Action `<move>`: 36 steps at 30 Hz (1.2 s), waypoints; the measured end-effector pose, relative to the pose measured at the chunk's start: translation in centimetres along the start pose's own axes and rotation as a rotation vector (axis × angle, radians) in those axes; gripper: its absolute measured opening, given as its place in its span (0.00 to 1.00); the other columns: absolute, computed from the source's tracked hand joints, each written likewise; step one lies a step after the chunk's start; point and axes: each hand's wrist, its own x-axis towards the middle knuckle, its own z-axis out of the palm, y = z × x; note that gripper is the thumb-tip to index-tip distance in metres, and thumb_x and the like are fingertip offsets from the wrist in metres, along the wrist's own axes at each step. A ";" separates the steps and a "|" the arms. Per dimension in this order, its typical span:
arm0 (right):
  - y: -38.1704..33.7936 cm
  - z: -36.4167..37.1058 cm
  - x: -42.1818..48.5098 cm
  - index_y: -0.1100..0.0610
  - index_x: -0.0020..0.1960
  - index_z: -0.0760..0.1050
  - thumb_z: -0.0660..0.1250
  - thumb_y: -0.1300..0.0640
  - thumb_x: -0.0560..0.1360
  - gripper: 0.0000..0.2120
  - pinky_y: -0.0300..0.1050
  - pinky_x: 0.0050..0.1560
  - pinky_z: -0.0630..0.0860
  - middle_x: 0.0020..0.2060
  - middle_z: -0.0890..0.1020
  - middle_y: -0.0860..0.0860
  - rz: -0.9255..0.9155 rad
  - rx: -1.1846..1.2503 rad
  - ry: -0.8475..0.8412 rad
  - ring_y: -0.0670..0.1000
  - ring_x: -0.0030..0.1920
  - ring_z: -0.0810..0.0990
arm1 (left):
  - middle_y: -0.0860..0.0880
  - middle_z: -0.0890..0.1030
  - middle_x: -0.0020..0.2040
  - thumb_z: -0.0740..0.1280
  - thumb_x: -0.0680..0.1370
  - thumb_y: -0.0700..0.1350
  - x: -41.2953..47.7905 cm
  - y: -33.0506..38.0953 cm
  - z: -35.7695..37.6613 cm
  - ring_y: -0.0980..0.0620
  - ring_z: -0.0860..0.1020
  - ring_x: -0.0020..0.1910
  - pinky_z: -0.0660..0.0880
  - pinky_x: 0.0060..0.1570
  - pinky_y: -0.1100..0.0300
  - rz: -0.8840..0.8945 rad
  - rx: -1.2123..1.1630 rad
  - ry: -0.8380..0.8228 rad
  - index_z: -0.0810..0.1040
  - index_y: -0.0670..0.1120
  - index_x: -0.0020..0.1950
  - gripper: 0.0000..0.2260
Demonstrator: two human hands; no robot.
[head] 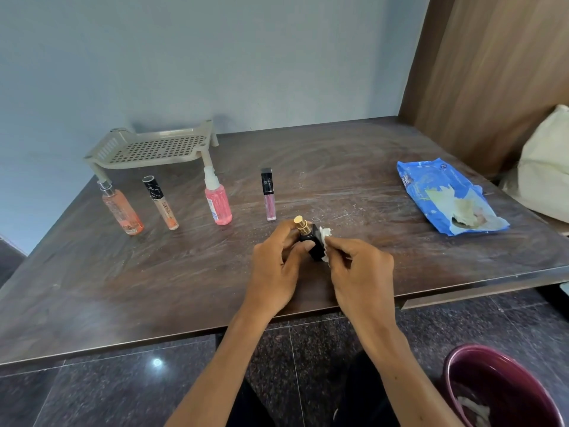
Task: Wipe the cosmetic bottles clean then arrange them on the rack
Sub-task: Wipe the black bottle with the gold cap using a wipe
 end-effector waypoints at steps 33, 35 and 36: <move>0.5 -0.3 -0.6 0.51 0.55 0.83 0.70 0.57 0.76 0.09 0.25 0.47 0.74 0.45 0.84 0.39 0.163 0.220 -0.008 0.35 0.46 0.81 | 0.55 0.81 0.59 0.68 0.79 0.47 -0.2 -0.6 -0.2 0.57 0.79 0.61 0.78 0.62 0.49 -0.081 -0.002 0.060 0.79 0.53 0.63 0.12; 0.5 -0.4 -0.2 0.50 0.55 0.83 0.70 0.57 0.76 0.09 0.24 0.47 0.73 0.45 0.84 0.39 0.164 0.204 -0.036 0.34 0.46 0.81 | 0.53 0.81 0.59 0.67 0.78 0.49 -0.2 -0.7 -0.2 0.53 0.80 0.62 0.79 0.61 0.47 -0.081 -0.036 0.031 0.78 0.53 0.64 0.14; 0.4 -0.5 0.1 0.50 0.54 0.83 0.70 0.58 0.76 0.08 0.24 0.46 0.73 0.45 0.84 0.39 0.166 0.203 -0.056 0.33 0.46 0.81 | 0.53 0.81 0.60 0.68 0.79 0.49 -0.2 -0.8 -0.3 0.53 0.80 0.62 0.79 0.60 0.47 -0.085 -0.045 0.019 0.78 0.53 0.64 0.14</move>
